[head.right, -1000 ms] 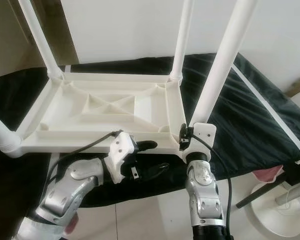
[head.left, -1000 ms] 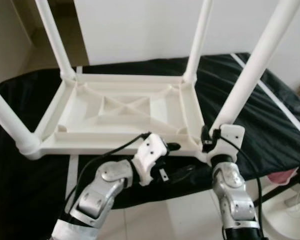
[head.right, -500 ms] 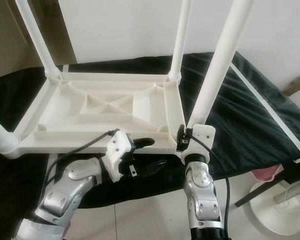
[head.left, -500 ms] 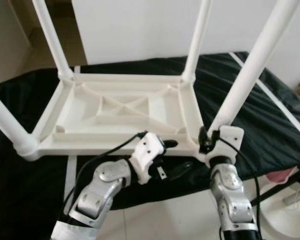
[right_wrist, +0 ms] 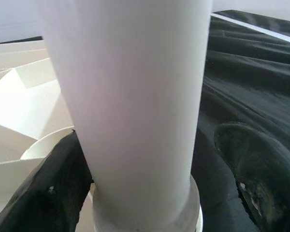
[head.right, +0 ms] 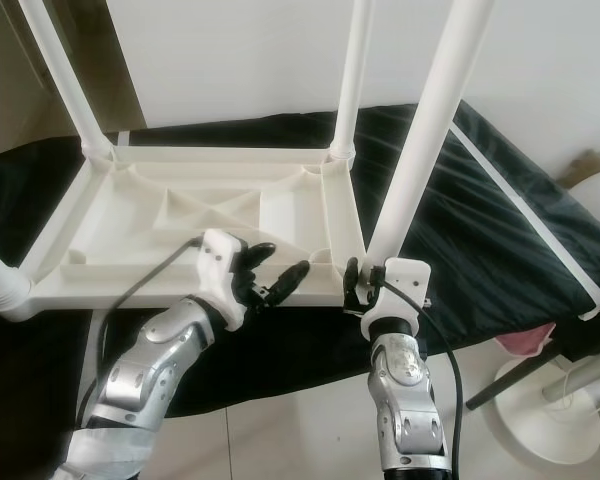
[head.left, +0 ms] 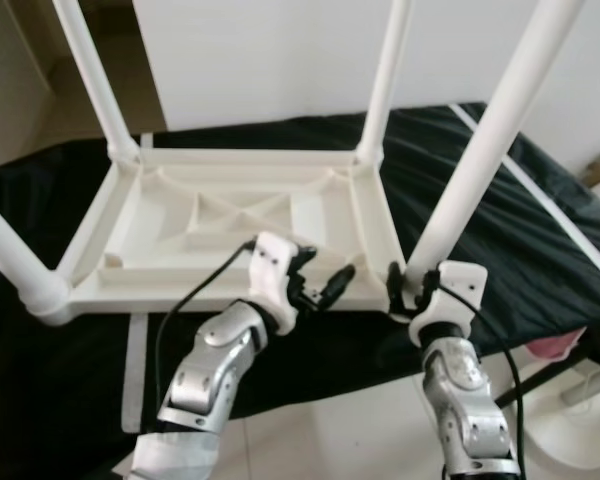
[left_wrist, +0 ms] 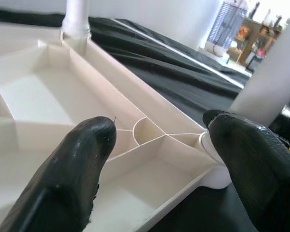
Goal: Building children table
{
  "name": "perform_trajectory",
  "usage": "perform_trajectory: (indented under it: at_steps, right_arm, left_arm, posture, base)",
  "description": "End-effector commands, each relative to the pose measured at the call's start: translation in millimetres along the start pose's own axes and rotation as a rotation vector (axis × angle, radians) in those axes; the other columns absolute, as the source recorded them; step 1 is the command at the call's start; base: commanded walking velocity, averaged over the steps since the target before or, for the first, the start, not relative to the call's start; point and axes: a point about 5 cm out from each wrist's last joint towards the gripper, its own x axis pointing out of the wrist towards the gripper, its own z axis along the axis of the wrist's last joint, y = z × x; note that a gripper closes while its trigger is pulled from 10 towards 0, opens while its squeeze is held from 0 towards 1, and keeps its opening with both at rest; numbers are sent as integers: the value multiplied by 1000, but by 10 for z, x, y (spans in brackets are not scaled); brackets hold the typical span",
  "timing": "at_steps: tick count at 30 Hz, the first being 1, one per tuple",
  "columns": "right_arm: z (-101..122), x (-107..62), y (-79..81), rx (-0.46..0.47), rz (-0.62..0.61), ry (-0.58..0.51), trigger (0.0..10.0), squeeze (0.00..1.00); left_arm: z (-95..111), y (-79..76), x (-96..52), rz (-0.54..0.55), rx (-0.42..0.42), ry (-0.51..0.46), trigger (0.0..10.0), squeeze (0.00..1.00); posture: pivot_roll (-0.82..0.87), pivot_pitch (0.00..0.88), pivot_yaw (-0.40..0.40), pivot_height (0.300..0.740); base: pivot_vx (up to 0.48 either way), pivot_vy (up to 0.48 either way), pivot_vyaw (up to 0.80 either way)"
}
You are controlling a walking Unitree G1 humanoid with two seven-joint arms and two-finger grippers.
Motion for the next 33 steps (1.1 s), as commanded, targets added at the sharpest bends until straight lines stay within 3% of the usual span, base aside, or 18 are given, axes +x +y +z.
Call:
perform_trajectory:
  at_steps: [1,4,11,13,15,25,28,33]
  right_arm:
    - [-3,-11,1,11,-11,-5,10000,0]
    - [3,-3,15,15,-23,-14,10000,0]
    - [12,6,31,28,-50,-16,10000,0]
    - [-37,22,20,-48,-80,29,10000,0]
    - [-39,19,34,-42,-68,23,10000,0]
    - [16,43,81,12,-92,-26,10000,0]
    - [38,2,141,66,-75,-35,10000,0]
    - [25,-25,172,96,-44,-32,10000,0]
  left_arm:
    - [-33,20,40,67,-91,0,10000,0]
    - [-44,12,71,117,-183,-27,10000,0]
    - [-32,46,86,191,-234,-74,10000,0]
    - [-29,119,112,289,-278,-84,10000,0]
    - [-21,139,121,316,-292,-93,10000,0]
    - [-30,153,186,366,-215,-77,10000,0]
    - [61,89,240,301,-253,-183,10000,0]
    - [61,-13,294,253,-200,-189,10000,0]
  posture:
    - [-54,35,-32,740]
    - [-58,28,-25,740]
    - [-68,32,0,740]
    - [-67,40,6,740]
    - [-62,50,8,740]
    - [-71,90,24,740]
    - [-95,100,35,740]
    - [-116,109,47,740]
  base:
    - [0,0,0]
    - [0,0,0]
    - [0,0,0]
    - [0,0,0]
    - [0,0,0]
    - [0,0,0]
    - [0,0,0]
    - [0,0,0]
